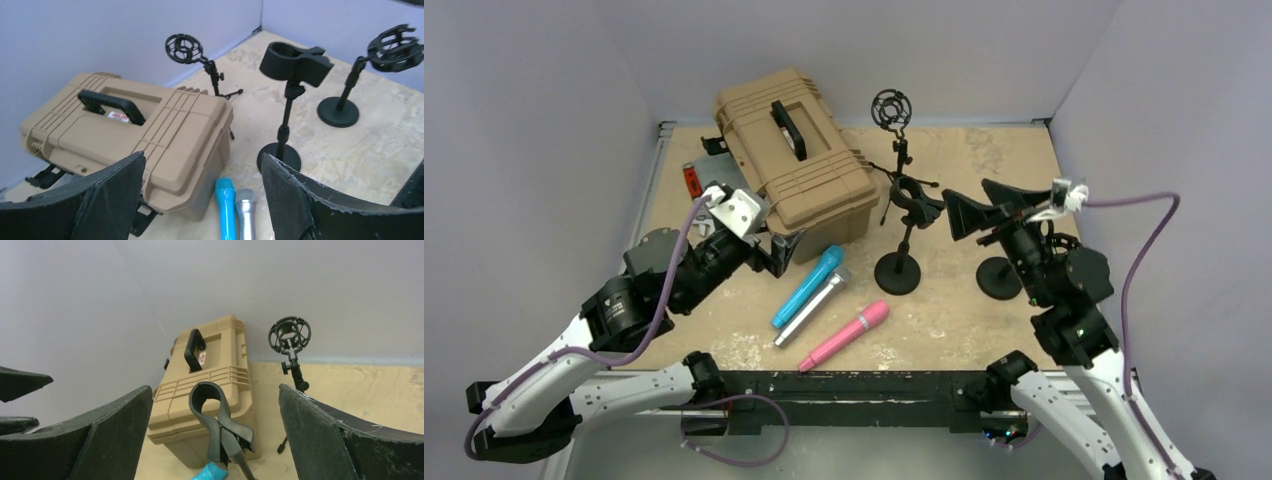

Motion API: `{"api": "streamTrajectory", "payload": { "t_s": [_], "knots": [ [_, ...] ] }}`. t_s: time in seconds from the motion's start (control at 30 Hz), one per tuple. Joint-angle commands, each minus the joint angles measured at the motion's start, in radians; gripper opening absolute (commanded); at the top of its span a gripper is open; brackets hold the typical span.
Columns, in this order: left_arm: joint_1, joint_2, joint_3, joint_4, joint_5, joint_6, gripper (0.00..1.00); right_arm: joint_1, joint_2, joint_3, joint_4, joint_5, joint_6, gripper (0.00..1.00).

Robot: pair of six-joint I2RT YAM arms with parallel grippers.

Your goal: Remove the microphone from the stand

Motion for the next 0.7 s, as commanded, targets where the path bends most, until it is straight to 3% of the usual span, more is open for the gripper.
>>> {"api": "streamTrajectory", "payload": {
  "t_s": [0.0,0.1,0.2,0.4,0.67],
  "knots": [
    [-0.001,-0.048,-0.131,0.122,-0.088,0.092,0.84,-0.003,0.203,0.244,-0.269,-0.089,-0.042,0.93],
    [-0.001,-0.082,-0.180,0.125,-0.062,0.089,0.84,-0.004,0.337,0.388,-0.404,-0.111,-0.118,0.82],
    [-0.002,-0.075,-0.188,0.123,-0.026,0.055,0.84,-0.003,0.393,0.445,-0.426,-0.112,-0.159,0.78],
    [-0.003,0.049,-0.133,0.061,0.191,-0.026,0.79,-0.003,0.405,0.423,-0.380,-0.155,-0.184,0.76],
    [-0.004,0.096,-0.126,0.048,0.203,-0.023,0.77,-0.003,0.449,0.424,-0.408,-0.160,-0.206,0.78]
  ]
}}
